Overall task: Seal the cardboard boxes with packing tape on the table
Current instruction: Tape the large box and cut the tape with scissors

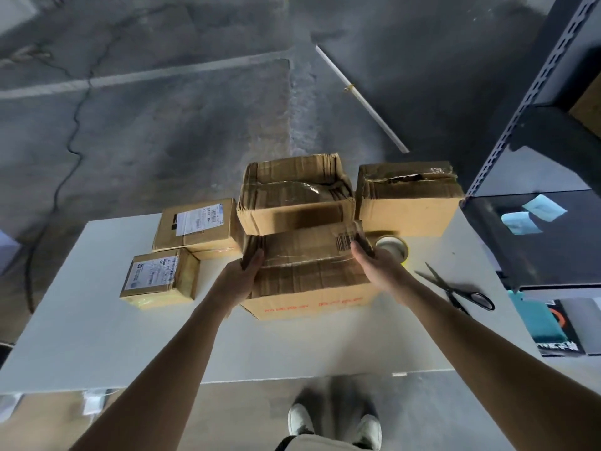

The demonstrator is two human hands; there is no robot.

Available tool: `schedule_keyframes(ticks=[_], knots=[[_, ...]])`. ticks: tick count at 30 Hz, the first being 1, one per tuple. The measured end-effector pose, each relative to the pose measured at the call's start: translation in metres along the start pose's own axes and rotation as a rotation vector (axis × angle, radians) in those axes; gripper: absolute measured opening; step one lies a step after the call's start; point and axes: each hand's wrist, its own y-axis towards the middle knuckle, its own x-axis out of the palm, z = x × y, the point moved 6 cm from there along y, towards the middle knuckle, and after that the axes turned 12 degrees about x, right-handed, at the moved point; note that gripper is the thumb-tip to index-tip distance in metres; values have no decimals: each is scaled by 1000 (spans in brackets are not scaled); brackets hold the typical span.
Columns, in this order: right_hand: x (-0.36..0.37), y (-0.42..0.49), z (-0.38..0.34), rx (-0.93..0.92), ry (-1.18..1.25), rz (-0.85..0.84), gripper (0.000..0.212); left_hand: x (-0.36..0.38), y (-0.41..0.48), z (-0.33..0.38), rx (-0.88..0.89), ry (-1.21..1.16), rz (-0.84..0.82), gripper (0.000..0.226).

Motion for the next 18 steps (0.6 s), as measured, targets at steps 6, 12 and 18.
schedule_keyframes(ticks=[6, 12, 18], knots=[[-2, -4, -5, -113, 157, 49, 37, -4, -12, -1, -18, -83, 107, 65], [4, -20, -2, -114, 378, 81, 66, -13, -20, 7, 59, -286, 168, 58], [29, -29, 6, -60, 536, 34, 50, -17, -22, -19, 77, -283, 133, 63]])
